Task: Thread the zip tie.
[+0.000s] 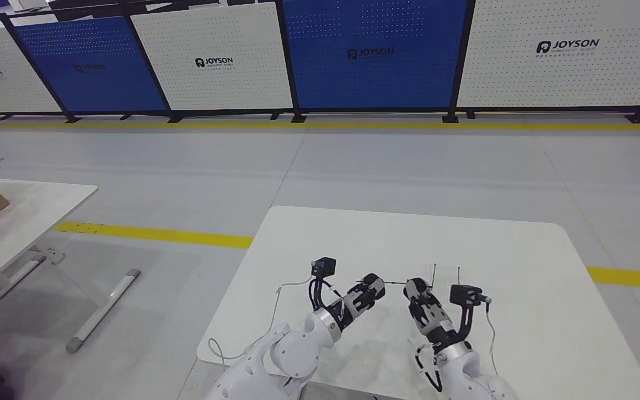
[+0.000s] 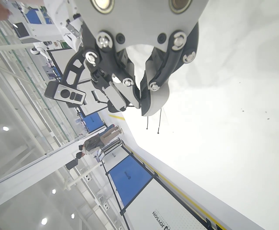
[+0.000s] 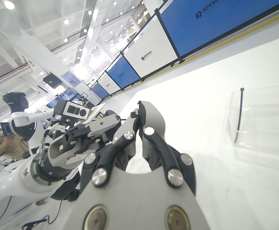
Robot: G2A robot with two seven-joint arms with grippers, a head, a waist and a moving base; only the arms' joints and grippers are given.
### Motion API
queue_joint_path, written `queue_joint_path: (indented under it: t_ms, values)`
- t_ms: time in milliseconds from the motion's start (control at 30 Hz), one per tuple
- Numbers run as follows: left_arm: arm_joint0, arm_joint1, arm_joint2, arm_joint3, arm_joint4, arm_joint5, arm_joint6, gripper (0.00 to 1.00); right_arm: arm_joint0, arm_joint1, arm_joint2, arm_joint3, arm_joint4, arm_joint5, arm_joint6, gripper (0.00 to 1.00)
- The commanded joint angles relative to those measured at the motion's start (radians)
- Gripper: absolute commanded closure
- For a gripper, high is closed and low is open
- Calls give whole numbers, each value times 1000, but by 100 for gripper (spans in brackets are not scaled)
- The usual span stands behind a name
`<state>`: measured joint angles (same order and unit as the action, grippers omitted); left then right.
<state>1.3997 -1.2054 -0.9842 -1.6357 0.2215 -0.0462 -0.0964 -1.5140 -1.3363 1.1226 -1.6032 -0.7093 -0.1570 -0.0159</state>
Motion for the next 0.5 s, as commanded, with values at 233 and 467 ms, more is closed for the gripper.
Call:
queue_joint_path:
  t_ms: [233, 467]
  values:
    - [2, 0, 5, -1, 23, -26, -17, 100, 9, 2, -3, -1, -11, 0, 60, 100]
    - [3, 0, 4, 1, 48, -8, -10, 100, 11, 4, 5, -2, 10, -17, 94, 100]
